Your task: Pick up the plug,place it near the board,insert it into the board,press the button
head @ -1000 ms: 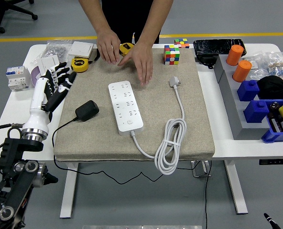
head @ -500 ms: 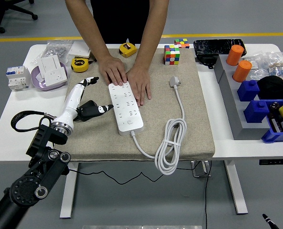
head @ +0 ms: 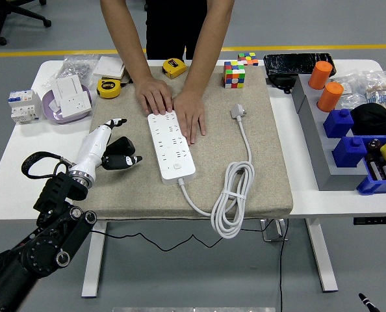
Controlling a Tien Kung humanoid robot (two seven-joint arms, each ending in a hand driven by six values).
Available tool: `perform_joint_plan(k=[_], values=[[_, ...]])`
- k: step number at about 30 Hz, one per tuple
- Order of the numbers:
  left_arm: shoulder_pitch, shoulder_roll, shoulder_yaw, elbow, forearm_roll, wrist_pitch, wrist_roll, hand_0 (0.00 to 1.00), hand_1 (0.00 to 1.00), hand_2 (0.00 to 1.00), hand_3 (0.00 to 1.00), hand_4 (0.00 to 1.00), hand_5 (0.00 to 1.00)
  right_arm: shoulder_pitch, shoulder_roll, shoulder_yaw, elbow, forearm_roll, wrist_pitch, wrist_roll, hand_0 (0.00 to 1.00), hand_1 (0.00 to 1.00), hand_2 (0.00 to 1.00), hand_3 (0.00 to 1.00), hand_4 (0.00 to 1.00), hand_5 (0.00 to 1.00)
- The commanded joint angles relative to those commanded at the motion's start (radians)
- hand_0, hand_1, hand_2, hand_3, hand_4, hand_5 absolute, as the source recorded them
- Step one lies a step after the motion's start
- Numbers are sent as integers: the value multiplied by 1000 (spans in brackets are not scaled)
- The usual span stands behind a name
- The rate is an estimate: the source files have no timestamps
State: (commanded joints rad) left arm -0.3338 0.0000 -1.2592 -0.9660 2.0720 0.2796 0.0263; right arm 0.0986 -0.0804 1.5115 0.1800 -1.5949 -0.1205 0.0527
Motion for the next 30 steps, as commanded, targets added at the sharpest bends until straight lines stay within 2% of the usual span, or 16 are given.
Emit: perform_joint_plan(k=[4, 5, 10, 11, 16, 17, 22, 23, 30], values=[[-5, 0, -11, 16, 29, 1, 4, 770, 766, 693, 709, 998, 196, 4, -1, -3, 0, 5, -1, 2, 901, 880, 833, 841, 998, 998], [-7, 0, -13, 20, 33, 2, 4, 738, 704, 634, 641, 998, 187, 5, -1, -4, 0, 6, -1, 2, 902, 880, 833, 843, 998, 998], [-17, 0, -26, 51, 55, 21, -5, 738, 704, 634, 641, 998, 187, 7, -2, -2, 0, 6, -1, 2, 902, 880, 833, 843, 998, 998], [-19, 0, -28, 55, 60, 26, -8, 686, 631, 514, 532, 998, 143, 7, -2, -1, 0, 6, -1, 2, 902, 880, 833, 845, 998, 998], [-30, 0, -29, 81, 105, 46, -10, 686, 631, 514, 532, 998, 143, 7, -1, 1, 0, 3, -2, 2, 902, 880, 833, 845, 998, 998], [-32, 0, -27, 86, 112, 49, -10, 650, 605, 483, 515, 943, 84, 8, -1, 1, 0, 3, -2, 2, 902, 880, 833, 846, 998, 998], [-39, 0, -19, 104, 136, 51, -9, 650, 605, 483, 515, 943, 84, 8, -2, 4, 0, 2, -3, 3, 902, 880, 833, 846, 998, 998], [-41, 0, -18, 107, 137, 51, -9, 618, 586, 466, 508, 914, 86, 8, -2, 4, 0, 3, -3, 3, 902, 880, 833, 844, 998, 998], [-46, 0, -8, 122, 156, 50, -9, 602, 565, 456, 504, 888, 95, 11, -2, 4, 0, 5, -4, 4, 902, 880, 833, 847, 998, 998]])
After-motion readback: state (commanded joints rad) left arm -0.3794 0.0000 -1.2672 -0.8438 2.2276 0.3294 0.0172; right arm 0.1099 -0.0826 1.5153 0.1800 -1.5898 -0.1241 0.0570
